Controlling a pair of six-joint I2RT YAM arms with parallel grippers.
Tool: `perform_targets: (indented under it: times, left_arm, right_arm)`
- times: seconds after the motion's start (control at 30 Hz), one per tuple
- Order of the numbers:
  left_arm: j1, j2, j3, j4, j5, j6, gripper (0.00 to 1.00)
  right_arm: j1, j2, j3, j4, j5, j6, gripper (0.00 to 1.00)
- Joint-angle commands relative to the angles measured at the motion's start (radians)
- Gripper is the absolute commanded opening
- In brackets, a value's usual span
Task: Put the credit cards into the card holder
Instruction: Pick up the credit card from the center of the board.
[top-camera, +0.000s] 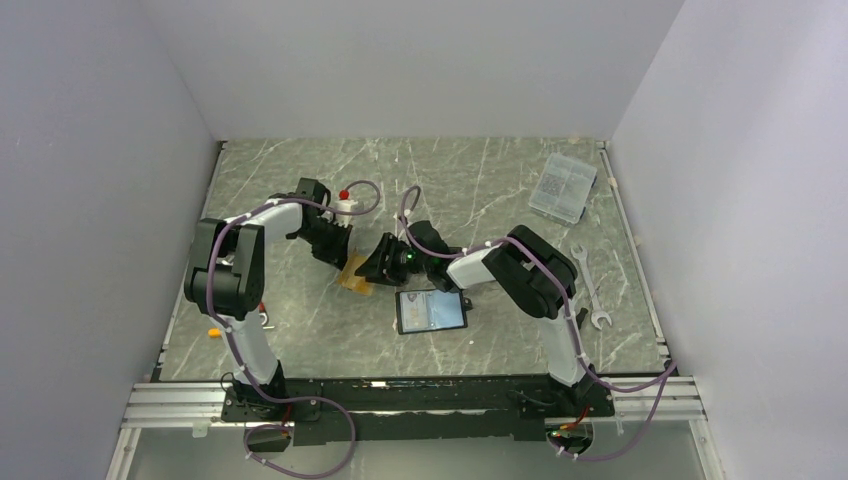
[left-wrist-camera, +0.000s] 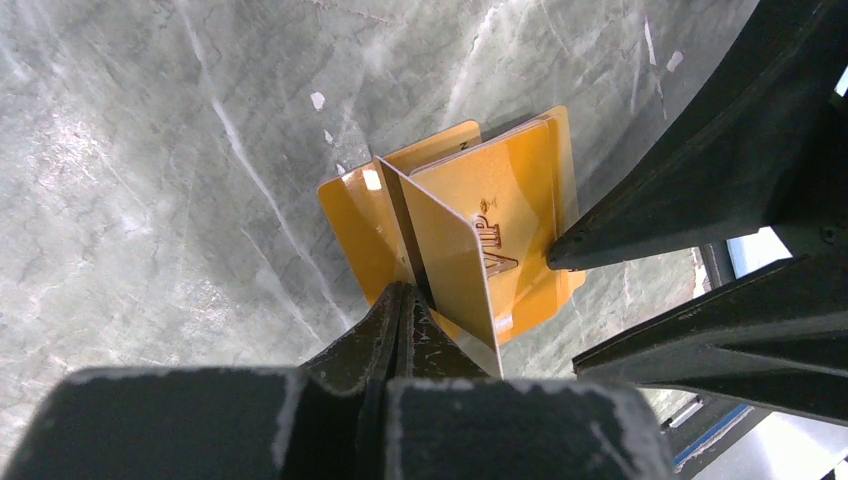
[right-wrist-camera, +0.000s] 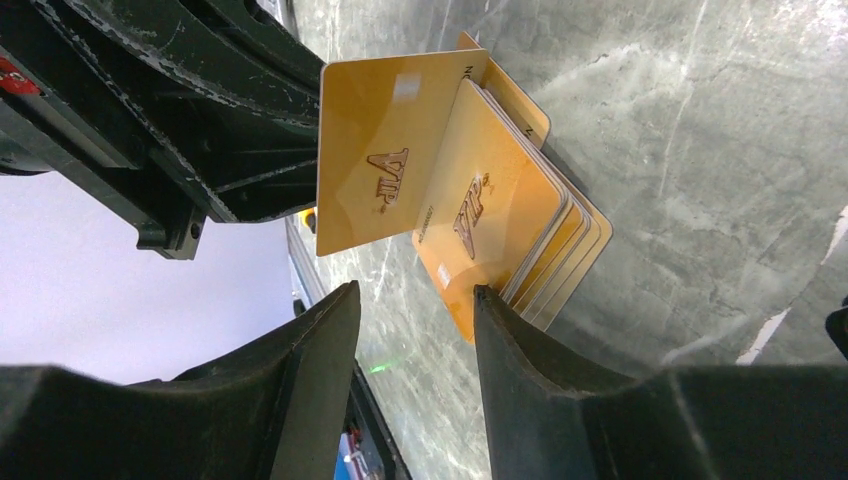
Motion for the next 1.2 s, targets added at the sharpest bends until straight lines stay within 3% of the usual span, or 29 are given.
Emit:
perform_targets:
  times: [0.0, 0.2, 0.8, 0.93, 1.17]
  left_arm:
    - [0.0, -0.013, -0.005, -0.01, 0.017, 0.019, 0.0]
    - [0.0, -0.025, -0.004, -0.019, 0.056, 0.014, 0.0]
    - [-0.011, -0.053, -0.014, -0.031, 0.075, 0.019, 0.0]
    - [-0.011, -0.05, -0.016, -0.032, 0.085, 0.022, 0.0]
    - [-0.003, -0.063, 0.0, -0.068, 0.123, 0.039, 0.0]
  right_arm:
    - [0.002, -0.005, -0.018, -0.012, 0.01, 0.0, 0.5]
    - [0.001, -0.001, 0.017, -0.031, 0.008, -0.004, 0.51]
    - [0.004, 0.041, 0.031, 0.132, -0.036, 0.091, 0.58]
    - [0.003, 0.06, 0.033, 0.121, -0.023, 0.102, 0.5]
    - [0.003, 0.079, 0.047, 0.081, -0.014, 0.102, 0.11]
